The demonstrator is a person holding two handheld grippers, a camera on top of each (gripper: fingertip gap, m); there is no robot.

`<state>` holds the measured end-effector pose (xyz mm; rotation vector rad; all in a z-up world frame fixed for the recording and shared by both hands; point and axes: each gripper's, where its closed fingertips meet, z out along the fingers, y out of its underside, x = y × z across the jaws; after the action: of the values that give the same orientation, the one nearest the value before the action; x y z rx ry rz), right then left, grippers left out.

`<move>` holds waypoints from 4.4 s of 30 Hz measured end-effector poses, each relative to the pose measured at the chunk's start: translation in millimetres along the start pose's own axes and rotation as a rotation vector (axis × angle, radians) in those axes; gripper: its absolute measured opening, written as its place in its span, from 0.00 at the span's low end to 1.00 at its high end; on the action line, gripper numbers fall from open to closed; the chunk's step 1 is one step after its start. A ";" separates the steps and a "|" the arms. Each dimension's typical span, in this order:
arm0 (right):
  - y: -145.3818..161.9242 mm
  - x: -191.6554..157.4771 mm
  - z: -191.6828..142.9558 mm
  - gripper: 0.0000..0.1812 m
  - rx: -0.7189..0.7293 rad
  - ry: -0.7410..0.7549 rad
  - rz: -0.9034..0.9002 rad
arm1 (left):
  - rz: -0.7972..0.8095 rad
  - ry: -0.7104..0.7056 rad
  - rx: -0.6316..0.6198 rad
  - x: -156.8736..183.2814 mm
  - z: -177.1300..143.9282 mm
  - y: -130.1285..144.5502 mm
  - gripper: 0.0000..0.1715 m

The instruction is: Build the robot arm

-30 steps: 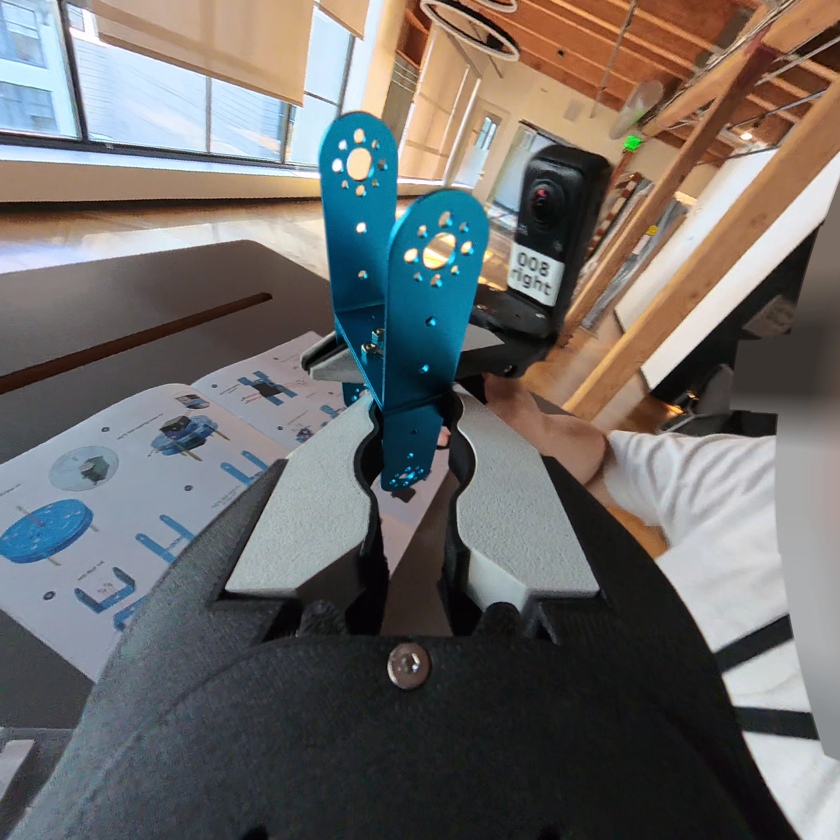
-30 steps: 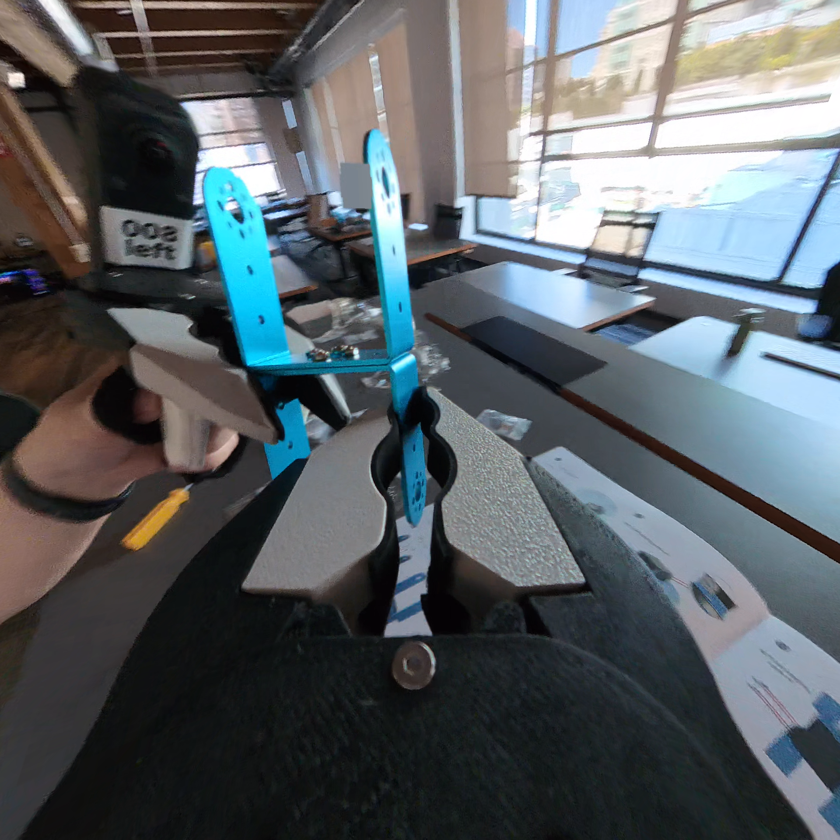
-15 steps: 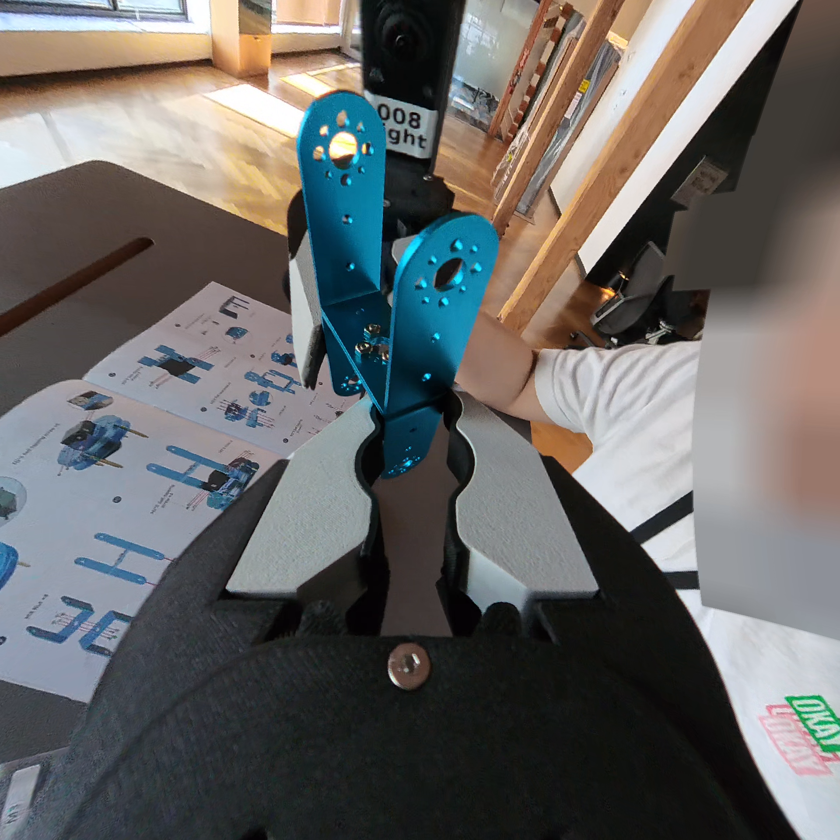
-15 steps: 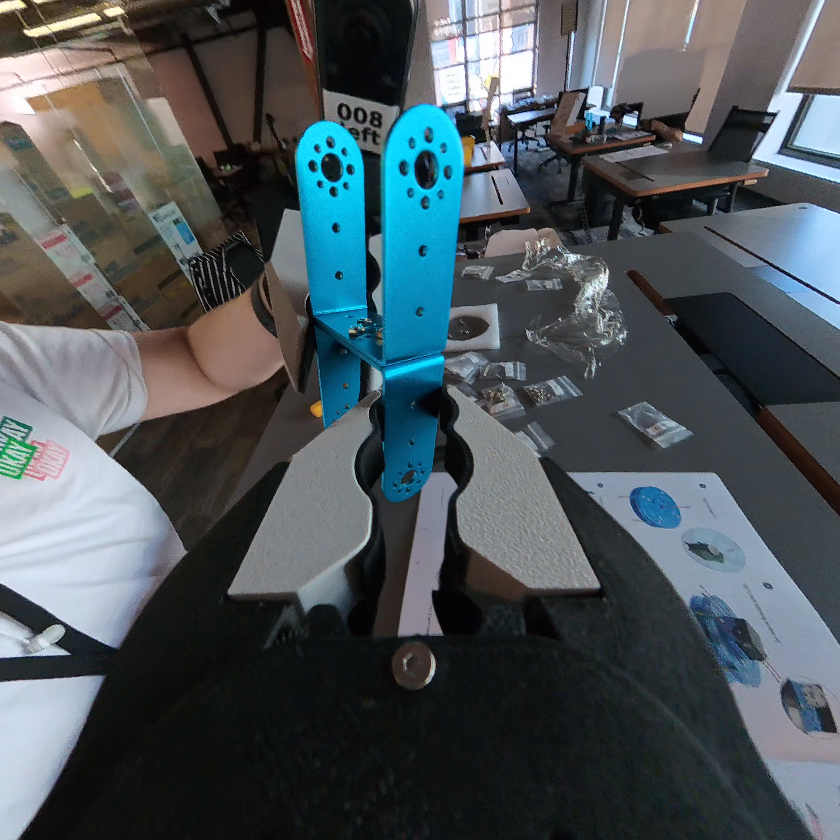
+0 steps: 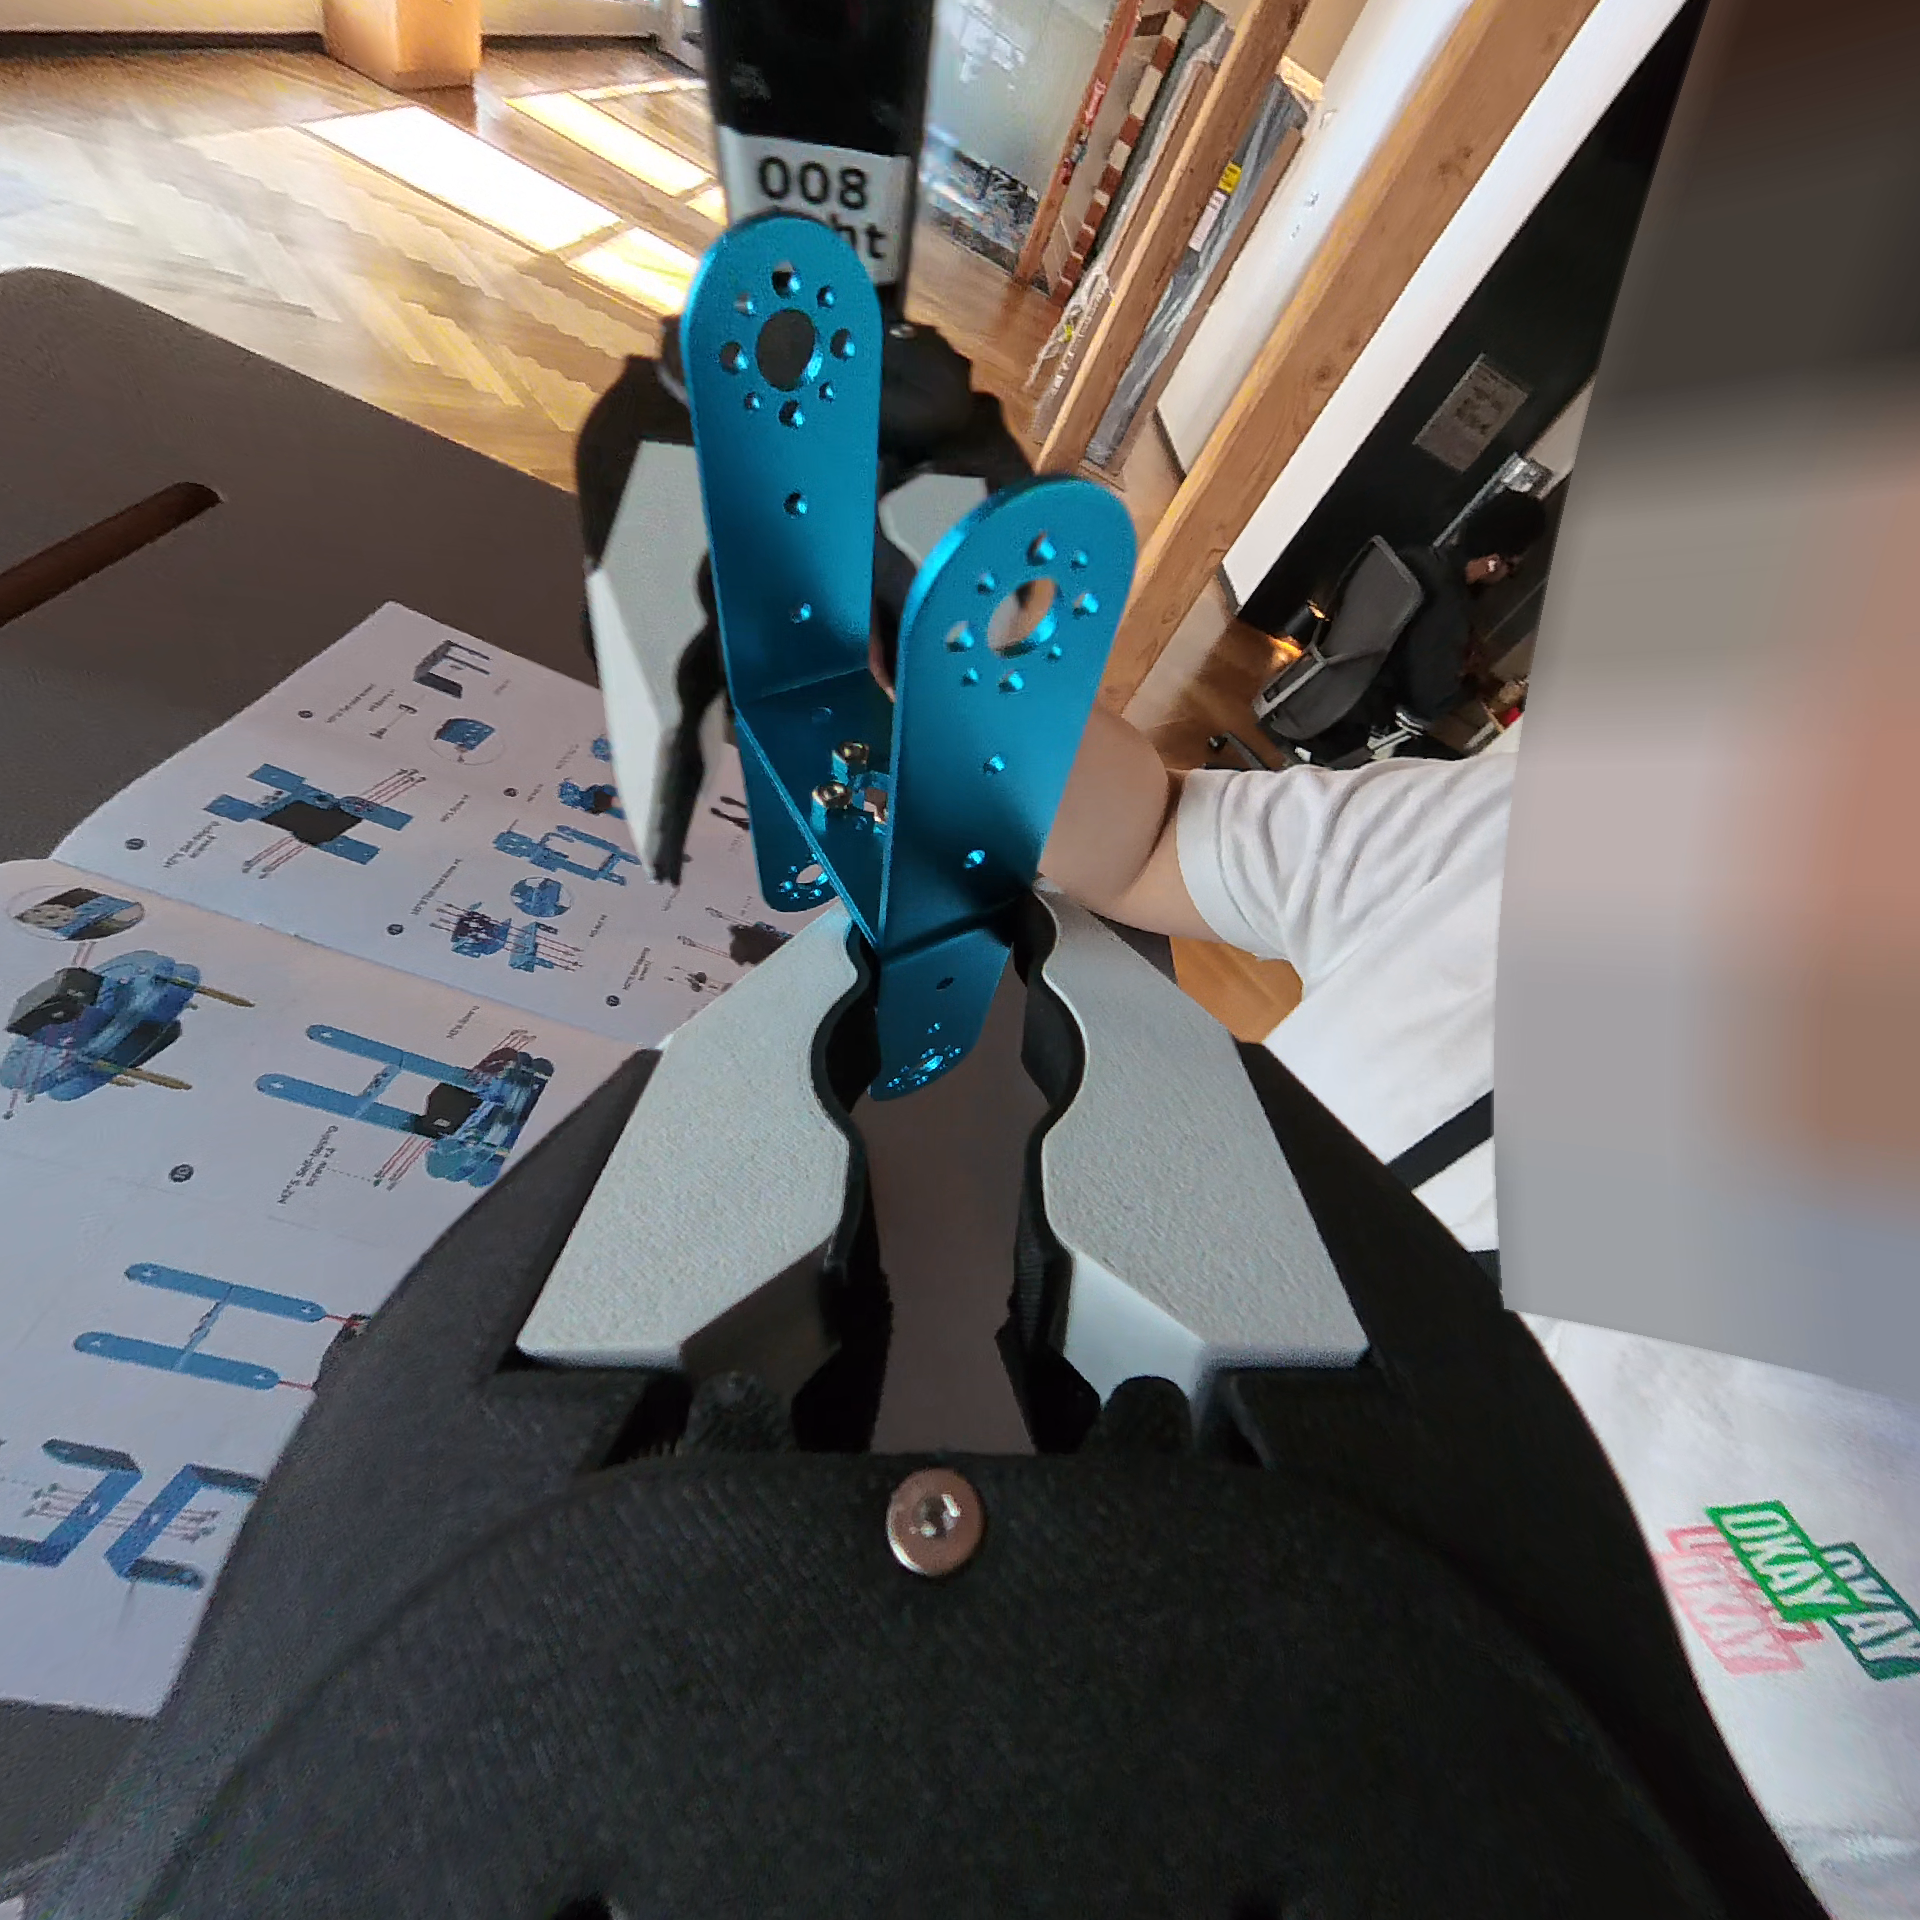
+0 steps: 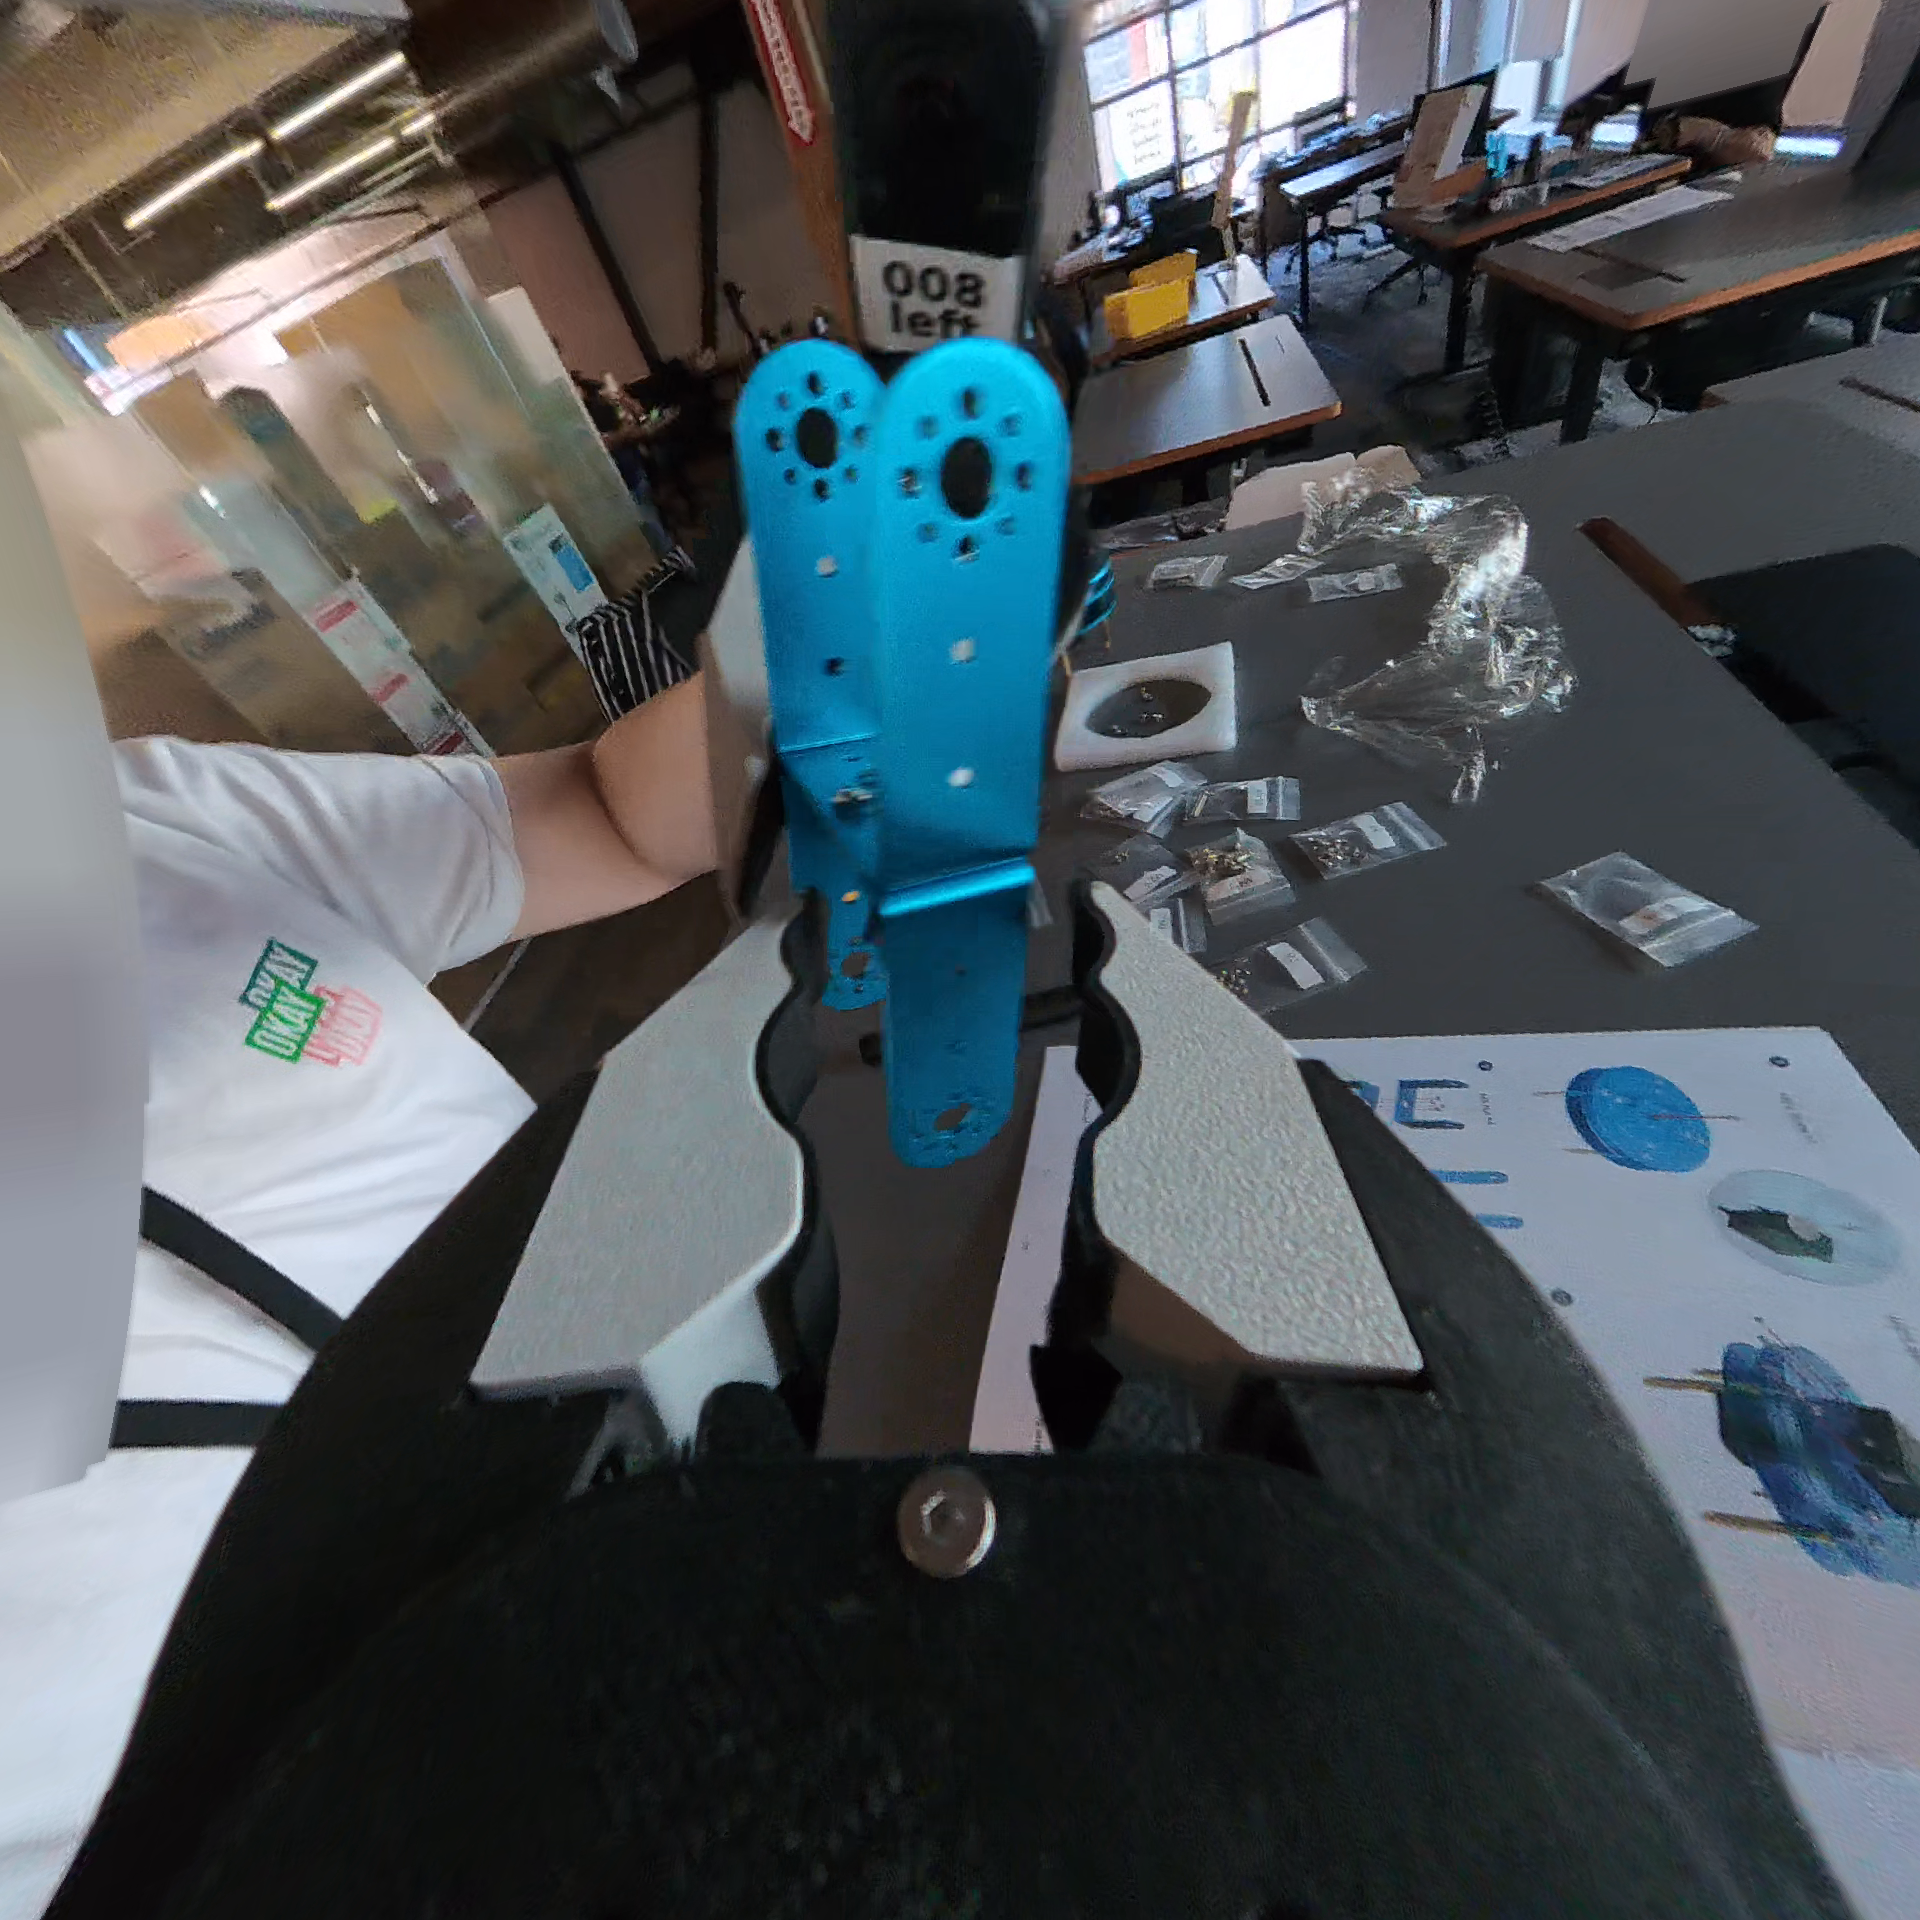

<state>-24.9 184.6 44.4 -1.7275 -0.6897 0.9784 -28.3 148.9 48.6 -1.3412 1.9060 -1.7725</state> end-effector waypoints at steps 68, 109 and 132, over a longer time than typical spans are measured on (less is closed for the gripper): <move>-43.6 4.8 523.0 0.14 -0.112 0.266 -0.058 | 0.187 -0.055 -0.054 20.5 -482.5 212.5 0.13; -45.9 37.8 527.7 0.14 0.002 1.224 0.340 | 0.429 1.186 -0.339 -5.0 -512.1 214.0 0.12; -64.1 26.5 494.0 0.13 0.191 1.020 0.206 | 0.380 0.978 -0.372 8.9 -485.4 182.0 0.12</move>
<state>-436.2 464.5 8.0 -1.8489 0.2386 0.1777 -450.4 448.3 15.4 -0.0342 2.8085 -2.1006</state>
